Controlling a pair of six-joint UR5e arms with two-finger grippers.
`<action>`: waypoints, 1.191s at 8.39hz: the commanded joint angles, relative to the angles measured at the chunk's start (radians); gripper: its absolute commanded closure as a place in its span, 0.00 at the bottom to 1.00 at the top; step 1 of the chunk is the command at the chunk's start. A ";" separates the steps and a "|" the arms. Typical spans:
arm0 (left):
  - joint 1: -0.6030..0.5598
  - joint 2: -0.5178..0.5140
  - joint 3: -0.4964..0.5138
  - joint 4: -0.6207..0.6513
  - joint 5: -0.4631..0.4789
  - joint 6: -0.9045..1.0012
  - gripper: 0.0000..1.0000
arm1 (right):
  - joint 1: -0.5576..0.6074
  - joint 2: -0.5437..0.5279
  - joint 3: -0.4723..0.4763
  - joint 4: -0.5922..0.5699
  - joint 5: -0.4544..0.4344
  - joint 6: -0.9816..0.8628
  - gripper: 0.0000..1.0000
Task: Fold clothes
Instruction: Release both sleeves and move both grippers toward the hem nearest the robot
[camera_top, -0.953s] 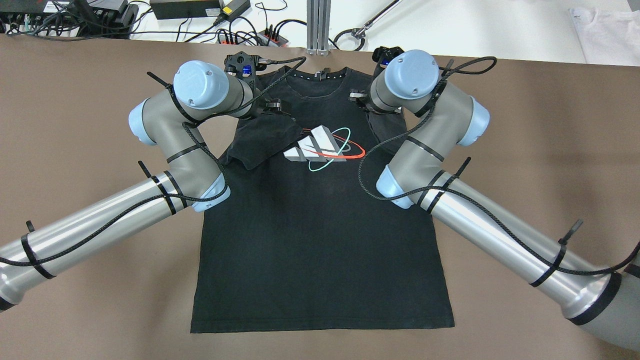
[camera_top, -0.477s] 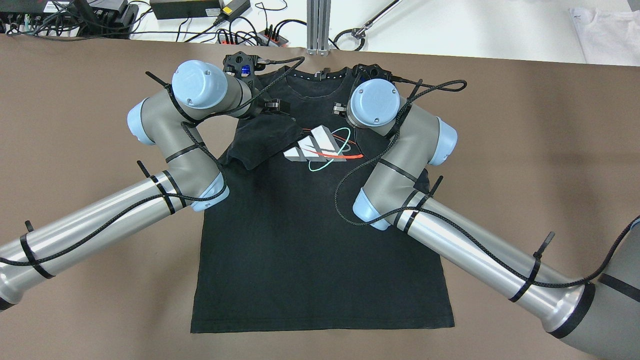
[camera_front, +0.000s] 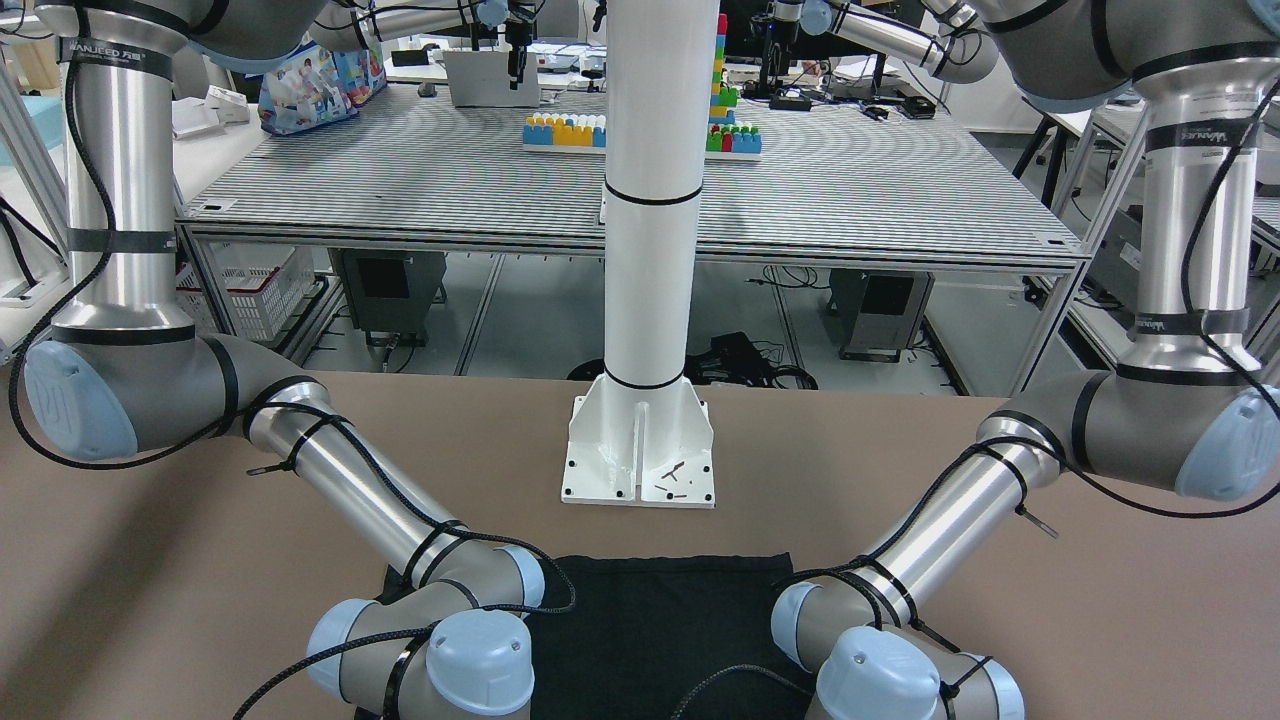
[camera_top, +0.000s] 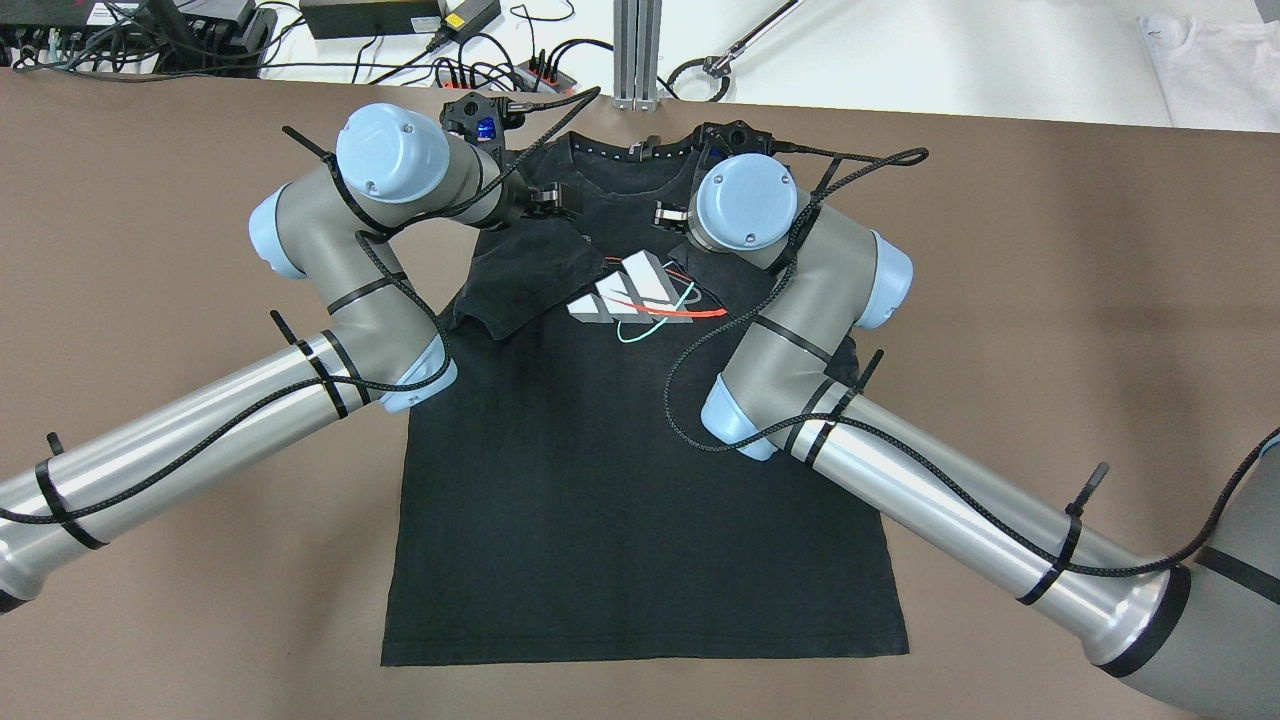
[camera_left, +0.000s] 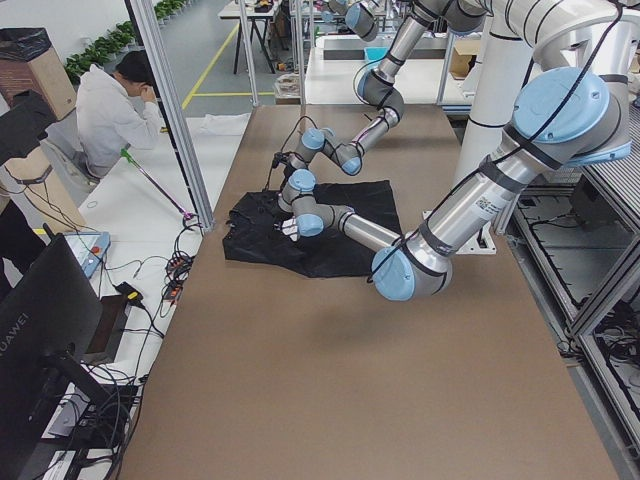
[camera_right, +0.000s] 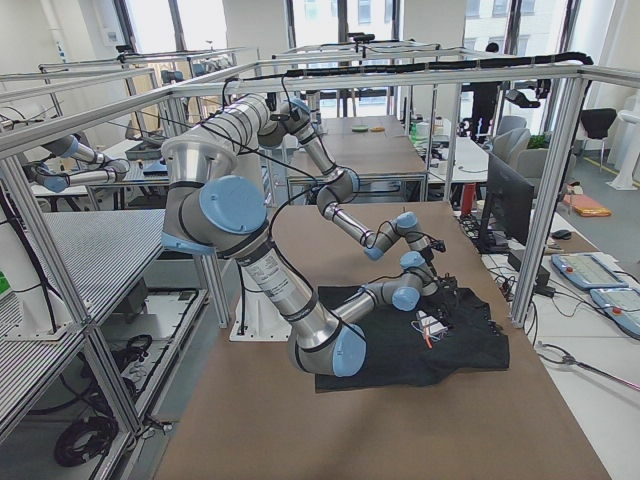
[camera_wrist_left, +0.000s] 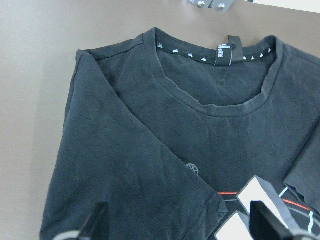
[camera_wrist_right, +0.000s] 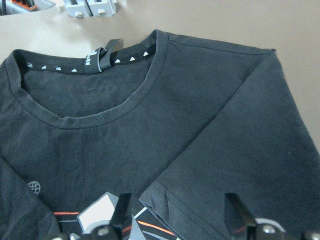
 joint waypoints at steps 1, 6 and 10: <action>-0.003 0.053 -0.111 0.006 0.000 -0.054 0.00 | -0.011 -0.019 0.050 -0.007 0.019 -0.034 0.05; 0.130 0.385 -0.491 0.006 0.093 -0.295 0.00 | -0.118 -0.359 0.473 -0.010 0.024 0.207 0.06; 0.334 0.665 -0.784 0.001 0.196 -0.468 0.00 | -0.271 -0.684 0.803 0.018 -0.028 0.479 0.06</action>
